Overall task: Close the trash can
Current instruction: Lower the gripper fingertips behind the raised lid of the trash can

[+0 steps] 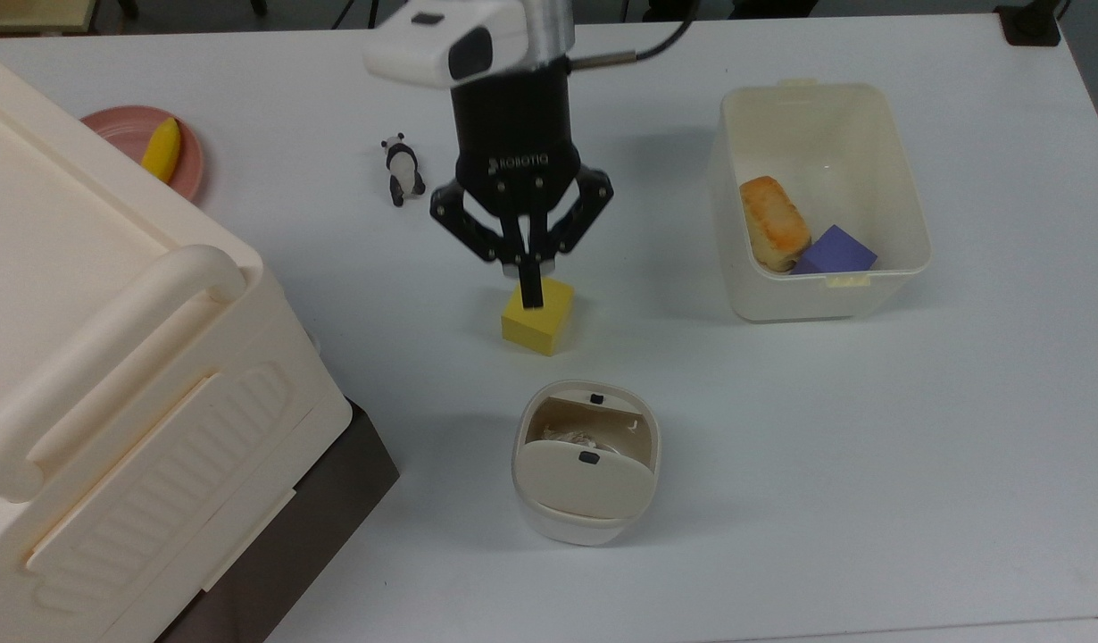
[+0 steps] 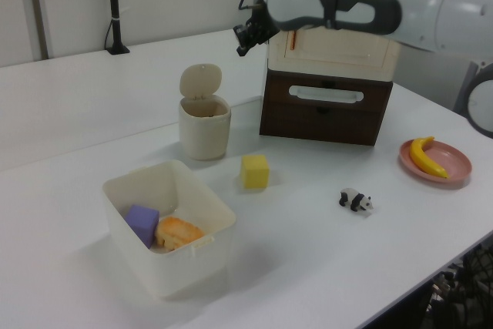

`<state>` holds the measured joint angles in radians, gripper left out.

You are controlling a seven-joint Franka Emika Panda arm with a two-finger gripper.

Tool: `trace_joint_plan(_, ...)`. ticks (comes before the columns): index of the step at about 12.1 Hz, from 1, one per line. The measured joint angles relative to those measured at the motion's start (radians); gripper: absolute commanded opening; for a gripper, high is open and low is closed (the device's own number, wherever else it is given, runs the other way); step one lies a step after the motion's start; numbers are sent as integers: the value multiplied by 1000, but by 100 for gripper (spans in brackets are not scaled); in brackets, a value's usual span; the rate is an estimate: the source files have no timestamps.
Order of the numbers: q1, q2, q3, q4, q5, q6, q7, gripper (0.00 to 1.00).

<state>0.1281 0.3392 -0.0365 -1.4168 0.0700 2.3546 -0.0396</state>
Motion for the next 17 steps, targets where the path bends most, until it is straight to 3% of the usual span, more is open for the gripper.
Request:
trace_joint_plan(5,4,115,-9,33,0,242,-10,0)
trace_joint_plan(10,4,152,-15,80,0,336,-12,0)
trace_joint_plan(17,6,155,-14,110,0,347,-12,0)
